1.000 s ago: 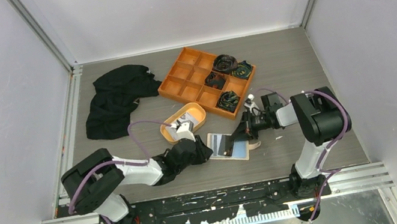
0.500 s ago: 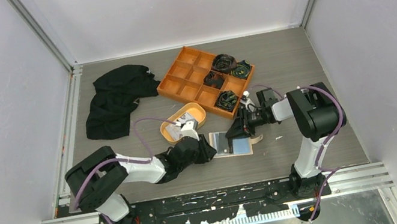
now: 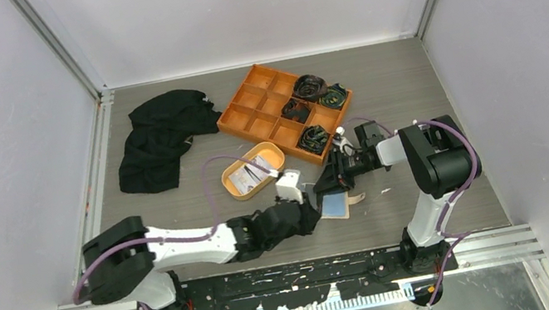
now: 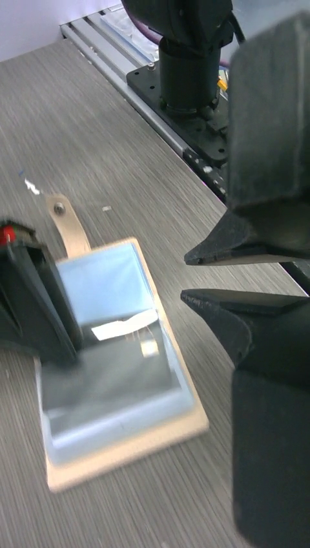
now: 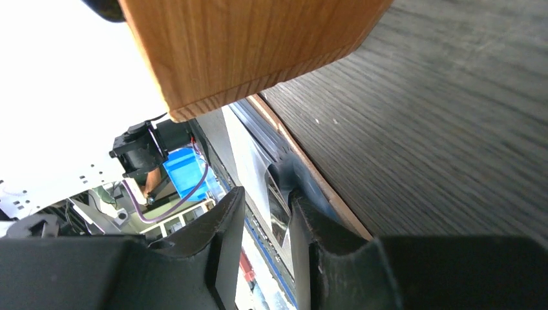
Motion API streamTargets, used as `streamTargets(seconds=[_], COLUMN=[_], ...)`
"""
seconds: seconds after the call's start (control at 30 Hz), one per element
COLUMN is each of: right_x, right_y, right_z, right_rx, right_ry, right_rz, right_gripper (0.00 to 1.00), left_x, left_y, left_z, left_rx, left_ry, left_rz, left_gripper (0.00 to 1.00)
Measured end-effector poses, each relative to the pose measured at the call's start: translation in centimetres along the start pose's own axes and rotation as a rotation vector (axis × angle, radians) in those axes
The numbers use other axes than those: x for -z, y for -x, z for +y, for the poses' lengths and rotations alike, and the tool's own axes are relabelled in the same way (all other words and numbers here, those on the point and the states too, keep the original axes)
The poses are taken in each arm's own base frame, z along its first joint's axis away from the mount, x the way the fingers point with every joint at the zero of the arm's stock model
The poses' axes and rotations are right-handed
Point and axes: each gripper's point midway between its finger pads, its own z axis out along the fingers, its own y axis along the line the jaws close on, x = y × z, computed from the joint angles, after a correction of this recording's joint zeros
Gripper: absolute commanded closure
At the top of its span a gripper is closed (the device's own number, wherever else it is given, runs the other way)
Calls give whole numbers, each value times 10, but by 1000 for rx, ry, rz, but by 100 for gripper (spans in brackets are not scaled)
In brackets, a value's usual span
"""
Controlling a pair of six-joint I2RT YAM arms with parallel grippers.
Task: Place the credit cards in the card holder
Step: Insert the credit card into the card holder.
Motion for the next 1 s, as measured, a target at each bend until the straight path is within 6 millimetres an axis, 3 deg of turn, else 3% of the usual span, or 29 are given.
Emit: streamTargets(seconds=[0.13, 0.4, 0.57, 1.0], right_x=[0, 0, 0, 2], right_y=[0, -1, -1, 1], right_z=[0, -1, -1, -2], right_rx=[-2, -8, -8, -5], right_ry=[-2, -9, -12, -29], right_rz=[2, 3, 5, 14], right_gripper=[64, 65, 65, 61], left_x=[-25, -77, -89, -96], left_y=[-6, -26, -23, -11], left_z=[-25, -26, -21, 14], left_rx=[-53, -138, -186, -181], left_ry=[-4, 105, 175, 282], left_rz=[3, 65, 64, 71], left_gripper=[96, 98, 97, 78])
